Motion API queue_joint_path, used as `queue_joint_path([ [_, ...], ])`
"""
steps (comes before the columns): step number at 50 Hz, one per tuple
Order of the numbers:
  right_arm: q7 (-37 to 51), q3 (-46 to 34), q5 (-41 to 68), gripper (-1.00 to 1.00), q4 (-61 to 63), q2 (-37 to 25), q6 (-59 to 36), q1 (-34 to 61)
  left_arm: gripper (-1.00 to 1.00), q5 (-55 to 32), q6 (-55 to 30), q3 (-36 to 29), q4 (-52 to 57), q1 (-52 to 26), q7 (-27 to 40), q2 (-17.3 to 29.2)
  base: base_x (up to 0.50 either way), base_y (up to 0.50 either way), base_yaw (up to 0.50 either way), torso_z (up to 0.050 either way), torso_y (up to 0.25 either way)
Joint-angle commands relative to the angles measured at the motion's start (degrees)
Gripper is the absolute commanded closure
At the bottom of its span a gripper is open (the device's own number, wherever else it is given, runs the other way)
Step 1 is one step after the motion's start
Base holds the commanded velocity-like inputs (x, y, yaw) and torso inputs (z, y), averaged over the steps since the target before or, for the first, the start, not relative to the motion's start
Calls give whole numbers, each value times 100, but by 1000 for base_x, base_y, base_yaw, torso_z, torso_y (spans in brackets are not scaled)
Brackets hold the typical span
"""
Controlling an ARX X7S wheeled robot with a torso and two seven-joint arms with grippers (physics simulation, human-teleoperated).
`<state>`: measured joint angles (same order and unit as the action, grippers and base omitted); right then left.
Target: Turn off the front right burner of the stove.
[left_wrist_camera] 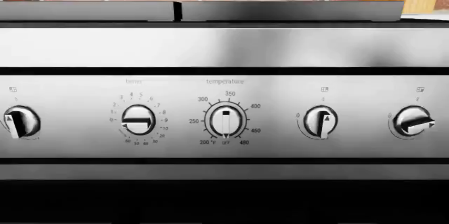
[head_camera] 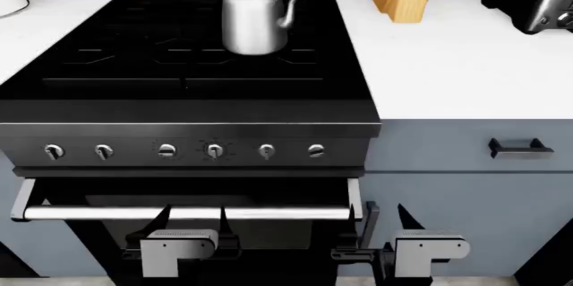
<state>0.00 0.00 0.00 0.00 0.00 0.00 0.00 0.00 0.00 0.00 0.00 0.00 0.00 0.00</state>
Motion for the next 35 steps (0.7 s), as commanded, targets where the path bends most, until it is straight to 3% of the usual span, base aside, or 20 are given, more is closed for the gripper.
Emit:
queue_joint_path([
  [1,112,-118,84,-100,8,-89,-9,-2,-100,-100,3,-97,14,10,99,93,0,0,0,0,0],
  [35,545,-569,360,-100,-5,-472,4,20,-100,-500,5,-519,0,1,533,445,0,13,0,0,0],
])
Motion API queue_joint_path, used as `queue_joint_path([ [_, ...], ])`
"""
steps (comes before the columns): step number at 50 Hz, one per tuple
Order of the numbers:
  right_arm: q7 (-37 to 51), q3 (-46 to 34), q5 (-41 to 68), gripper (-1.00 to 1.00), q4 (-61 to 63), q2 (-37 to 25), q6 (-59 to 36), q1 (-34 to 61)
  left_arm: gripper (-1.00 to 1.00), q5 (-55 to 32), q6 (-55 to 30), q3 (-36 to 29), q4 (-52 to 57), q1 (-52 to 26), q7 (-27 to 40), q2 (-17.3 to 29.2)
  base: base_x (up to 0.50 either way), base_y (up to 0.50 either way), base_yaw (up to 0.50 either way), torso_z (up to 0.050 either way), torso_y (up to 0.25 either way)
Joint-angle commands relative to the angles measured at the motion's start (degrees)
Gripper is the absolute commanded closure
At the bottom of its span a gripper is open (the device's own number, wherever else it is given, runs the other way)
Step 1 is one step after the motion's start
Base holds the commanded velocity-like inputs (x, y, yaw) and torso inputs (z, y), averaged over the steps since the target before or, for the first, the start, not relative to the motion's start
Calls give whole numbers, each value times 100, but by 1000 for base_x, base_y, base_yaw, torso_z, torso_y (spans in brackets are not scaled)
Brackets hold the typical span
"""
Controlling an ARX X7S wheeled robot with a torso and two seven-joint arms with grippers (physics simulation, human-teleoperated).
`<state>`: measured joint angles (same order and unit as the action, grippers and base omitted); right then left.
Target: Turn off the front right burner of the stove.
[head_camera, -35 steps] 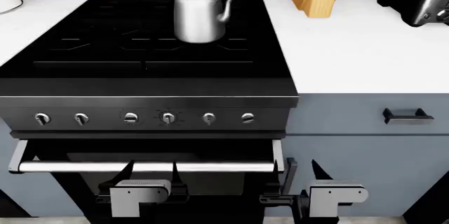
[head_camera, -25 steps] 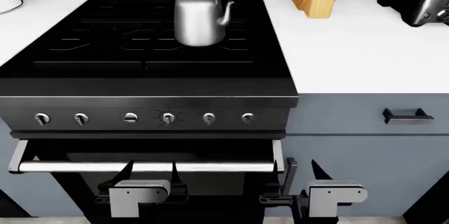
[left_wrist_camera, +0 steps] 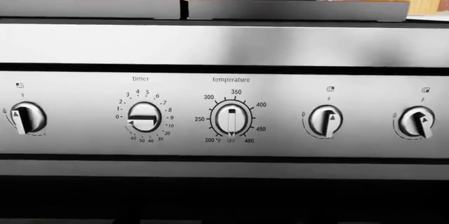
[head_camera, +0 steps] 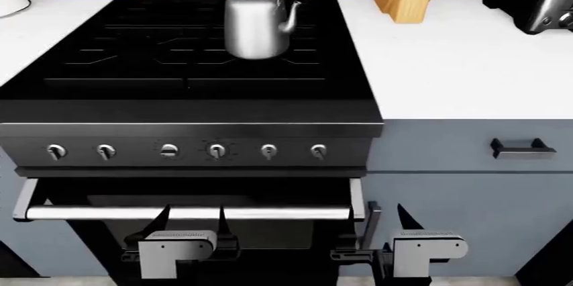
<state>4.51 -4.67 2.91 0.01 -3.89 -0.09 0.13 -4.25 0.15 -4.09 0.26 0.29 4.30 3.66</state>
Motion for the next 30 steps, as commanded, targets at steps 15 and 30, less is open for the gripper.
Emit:
queue_joint_path([
  [15,199,-215,168,-100,-20,-179,34,20,-100,-169,4,-229,-13,1,199,187,0,74,0,0,0],
  [30,292,-317,250,-100,-28,-261,48,36,-100,-247,26,-339,-61,-44,295,265,0,75,0,0,0],
])
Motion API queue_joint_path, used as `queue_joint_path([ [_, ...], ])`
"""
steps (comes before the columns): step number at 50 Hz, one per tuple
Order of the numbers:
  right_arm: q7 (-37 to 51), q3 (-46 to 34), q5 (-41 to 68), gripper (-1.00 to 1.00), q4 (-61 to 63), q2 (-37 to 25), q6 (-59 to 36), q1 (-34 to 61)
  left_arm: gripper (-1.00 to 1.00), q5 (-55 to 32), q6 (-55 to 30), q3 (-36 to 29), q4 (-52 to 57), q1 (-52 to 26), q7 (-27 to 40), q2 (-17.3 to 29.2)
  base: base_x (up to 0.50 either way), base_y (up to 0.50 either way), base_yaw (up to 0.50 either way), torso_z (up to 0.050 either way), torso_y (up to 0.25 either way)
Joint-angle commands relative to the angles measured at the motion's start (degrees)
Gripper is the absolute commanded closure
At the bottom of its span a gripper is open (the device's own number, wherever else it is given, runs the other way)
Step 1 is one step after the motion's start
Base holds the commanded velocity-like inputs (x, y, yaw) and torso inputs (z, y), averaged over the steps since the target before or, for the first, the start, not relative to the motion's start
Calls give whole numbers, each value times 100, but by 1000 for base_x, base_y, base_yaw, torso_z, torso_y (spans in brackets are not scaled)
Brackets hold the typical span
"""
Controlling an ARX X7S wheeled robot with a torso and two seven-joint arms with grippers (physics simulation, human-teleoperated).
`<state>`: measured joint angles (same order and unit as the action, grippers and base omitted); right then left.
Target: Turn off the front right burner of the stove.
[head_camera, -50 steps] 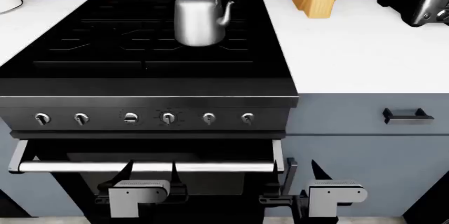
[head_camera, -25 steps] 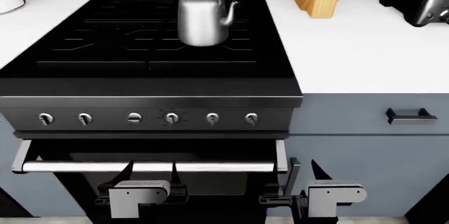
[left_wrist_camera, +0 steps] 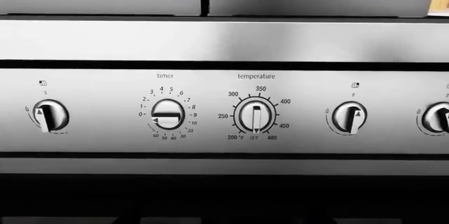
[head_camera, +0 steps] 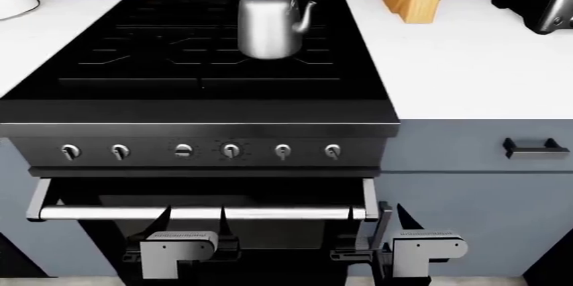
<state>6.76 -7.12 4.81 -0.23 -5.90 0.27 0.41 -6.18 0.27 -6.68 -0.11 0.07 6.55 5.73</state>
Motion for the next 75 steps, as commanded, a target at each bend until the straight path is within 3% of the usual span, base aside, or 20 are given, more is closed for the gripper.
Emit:
queue_joint_path([
  [1,73,-77,65,-100,-3,-65,15,8,-100,-59,16,-85,-22,-21,75,64,0,74,0,0,0],
  [75,396,-408,298,-100,-25,-335,135,52,-100,-286,70,-462,-121,-143,390,317,0,60,0,0,0],
])
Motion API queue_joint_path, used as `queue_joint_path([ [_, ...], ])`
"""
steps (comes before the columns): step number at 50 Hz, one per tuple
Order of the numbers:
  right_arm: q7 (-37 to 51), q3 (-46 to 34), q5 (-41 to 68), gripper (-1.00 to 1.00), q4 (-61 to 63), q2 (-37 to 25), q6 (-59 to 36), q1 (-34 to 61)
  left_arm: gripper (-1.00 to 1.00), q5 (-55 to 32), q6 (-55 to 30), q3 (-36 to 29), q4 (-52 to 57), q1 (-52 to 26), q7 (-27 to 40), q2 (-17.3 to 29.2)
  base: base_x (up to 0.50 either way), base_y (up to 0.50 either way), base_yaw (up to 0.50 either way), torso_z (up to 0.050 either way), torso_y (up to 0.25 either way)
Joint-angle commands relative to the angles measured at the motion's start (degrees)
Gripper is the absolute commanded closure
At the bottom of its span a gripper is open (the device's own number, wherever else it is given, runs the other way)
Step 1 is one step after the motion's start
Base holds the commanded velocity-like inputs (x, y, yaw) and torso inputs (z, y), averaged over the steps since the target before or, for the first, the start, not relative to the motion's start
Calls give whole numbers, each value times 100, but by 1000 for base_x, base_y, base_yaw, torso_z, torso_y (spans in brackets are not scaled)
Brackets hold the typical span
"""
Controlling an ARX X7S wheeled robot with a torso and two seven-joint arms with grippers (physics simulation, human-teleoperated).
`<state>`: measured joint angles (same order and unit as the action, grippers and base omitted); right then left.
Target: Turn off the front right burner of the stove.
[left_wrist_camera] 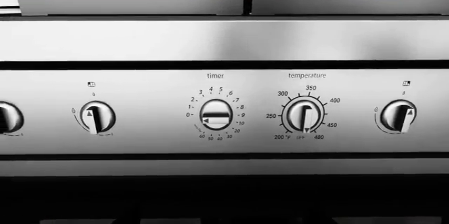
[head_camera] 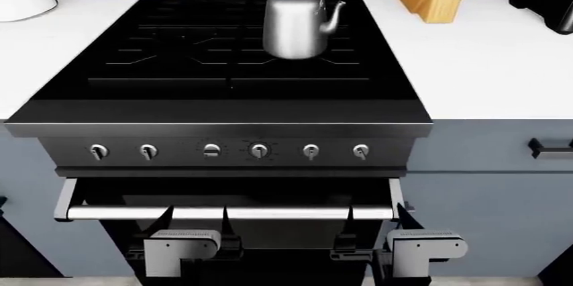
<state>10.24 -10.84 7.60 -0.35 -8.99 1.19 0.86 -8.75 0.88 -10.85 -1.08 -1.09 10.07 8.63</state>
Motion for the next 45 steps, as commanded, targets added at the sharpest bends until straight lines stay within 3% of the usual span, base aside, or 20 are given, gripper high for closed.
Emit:
queue_joint_path([
  [1,52,-41,17,-100,-12,-30,48,9,-100,-31,10,-50,-26,-28,42,29,0,74,0,0,0],
  [45,193,-183,159,-100,-12,-137,-27,54,-100,-183,40,-167,86,67,173,191,36,0,0,0,0],
])
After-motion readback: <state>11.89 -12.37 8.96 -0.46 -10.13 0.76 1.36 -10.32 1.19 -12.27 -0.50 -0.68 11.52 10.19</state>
